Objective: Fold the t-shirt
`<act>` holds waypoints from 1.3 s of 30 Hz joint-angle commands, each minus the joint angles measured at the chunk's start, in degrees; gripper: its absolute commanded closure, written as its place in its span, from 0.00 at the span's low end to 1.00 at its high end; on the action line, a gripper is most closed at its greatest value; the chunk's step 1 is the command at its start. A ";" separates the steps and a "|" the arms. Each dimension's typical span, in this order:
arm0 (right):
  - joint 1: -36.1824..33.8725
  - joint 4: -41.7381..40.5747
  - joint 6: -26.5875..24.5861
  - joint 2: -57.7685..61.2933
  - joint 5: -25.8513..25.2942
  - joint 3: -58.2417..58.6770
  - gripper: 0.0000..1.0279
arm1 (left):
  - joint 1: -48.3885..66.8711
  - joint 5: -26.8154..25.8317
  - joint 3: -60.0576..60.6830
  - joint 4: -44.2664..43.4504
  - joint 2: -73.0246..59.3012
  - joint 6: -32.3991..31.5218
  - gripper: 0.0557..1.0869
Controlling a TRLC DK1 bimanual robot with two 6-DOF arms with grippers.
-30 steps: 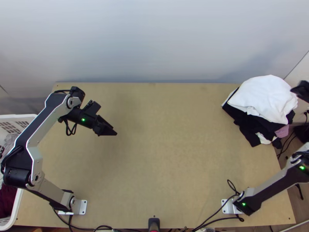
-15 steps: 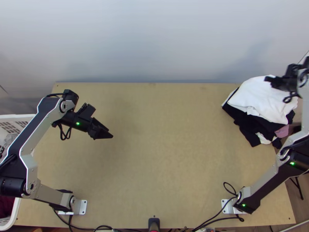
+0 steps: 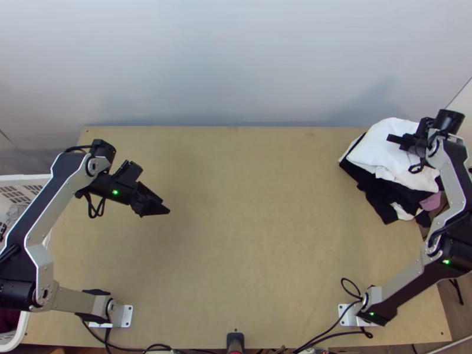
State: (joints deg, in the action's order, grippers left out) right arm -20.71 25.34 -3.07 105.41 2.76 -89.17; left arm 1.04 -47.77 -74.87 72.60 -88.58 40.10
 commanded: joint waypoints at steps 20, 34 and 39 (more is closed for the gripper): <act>1.73 5.68 0.87 -12.59 -0.83 1.45 0.04 | -0.95 0.48 4.91 0.00 5.34 1.92 0.04; 3.48 0.32 5.62 -52.23 -5.67 20.00 0.04 | -2.01 5.67 13.26 -15.12 19.58 -0.19 0.04; 6.56 -8.47 -2.91 -73.24 -12.52 37.40 0.04 | -1.92 22.46 35.14 -54.23 39.97 -8.72 0.04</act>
State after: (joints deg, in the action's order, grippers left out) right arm -16.88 24.34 0.51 56.18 -3.90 -69.97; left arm -0.71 -39.00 -59.02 52.53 -67.53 39.00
